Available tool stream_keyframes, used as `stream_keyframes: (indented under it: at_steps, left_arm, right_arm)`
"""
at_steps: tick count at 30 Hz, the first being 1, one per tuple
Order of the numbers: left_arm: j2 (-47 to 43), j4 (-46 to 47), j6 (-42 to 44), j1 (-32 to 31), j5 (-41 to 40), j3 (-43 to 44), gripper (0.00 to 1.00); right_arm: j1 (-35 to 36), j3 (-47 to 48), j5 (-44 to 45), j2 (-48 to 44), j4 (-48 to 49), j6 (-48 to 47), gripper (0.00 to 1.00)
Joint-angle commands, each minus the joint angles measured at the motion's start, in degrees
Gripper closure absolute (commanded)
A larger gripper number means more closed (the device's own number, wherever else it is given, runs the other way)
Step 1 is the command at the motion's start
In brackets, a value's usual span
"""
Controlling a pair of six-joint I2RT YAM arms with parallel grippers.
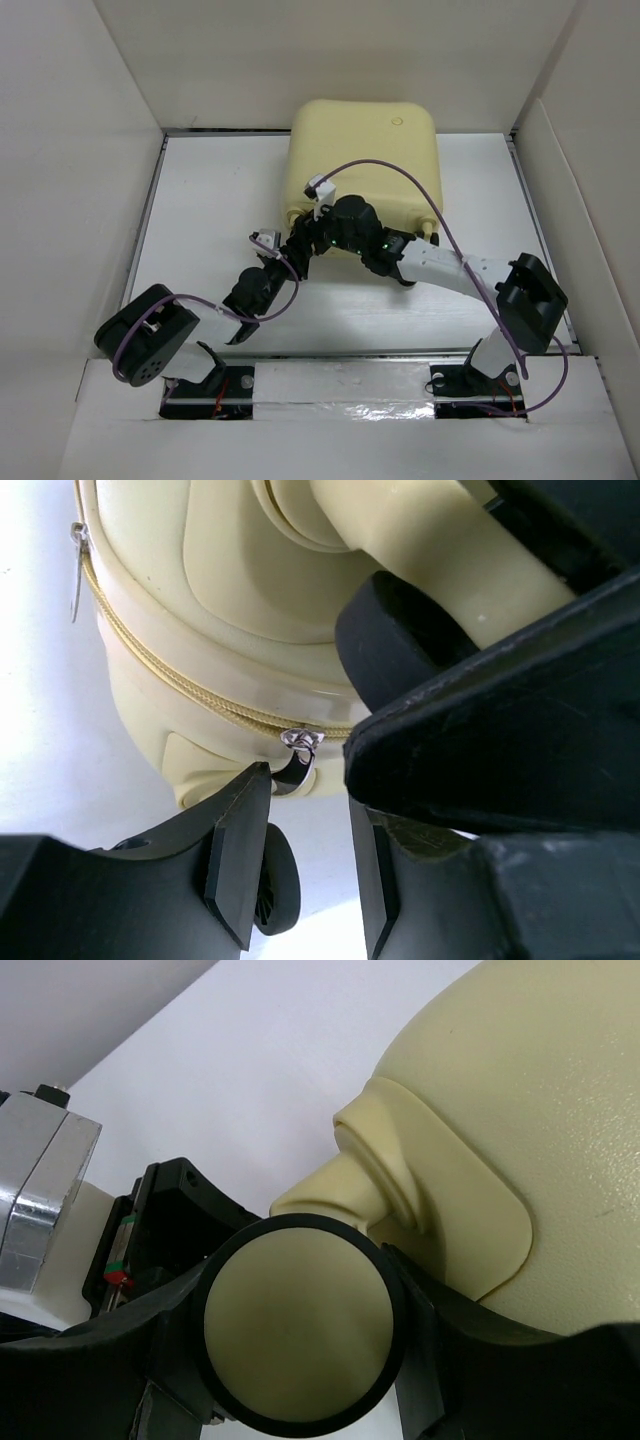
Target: Pack the luggage
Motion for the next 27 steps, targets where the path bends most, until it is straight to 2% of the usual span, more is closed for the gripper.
stream_keyframes:
  at_steps: [1, 13, 16, 20, 27]
  left_arm:
    - [0.21, 22.49, 1.44, -0.06, -0.83, 2.35, 0.67]
    - [2.31, 24.86, 2.50, -0.06, -2.76, 4.72, 0.68]
    - [3.11, 27.49, 2.77, -0.06, -5.04, 5.07, 0.73]
    - [3.63, 30.57, 2.24, -0.06, -7.24, 5.42, 0.84]
    - [5.74, 36.81, 2.32, -0.06, -8.12, 6.39, 0.95]
  right_arm:
    - [0.53, 7.75, 3.99, -4.58, 1.44, -1.74, 1.00]
    - [2.37, 12.85, 4.62, -3.96, -5.88, -5.97, 1.00]
    - [3.08, 13.38, 4.18, -3.88, -6.77, -6.67, 1.00]
    - [3.61, 11.81, 1.46, -4.05, -5.54, -6.58, 1.00]
    - [5.54, 8.29, -1.27, -3.53, -2.72, -5.71, 1.00]
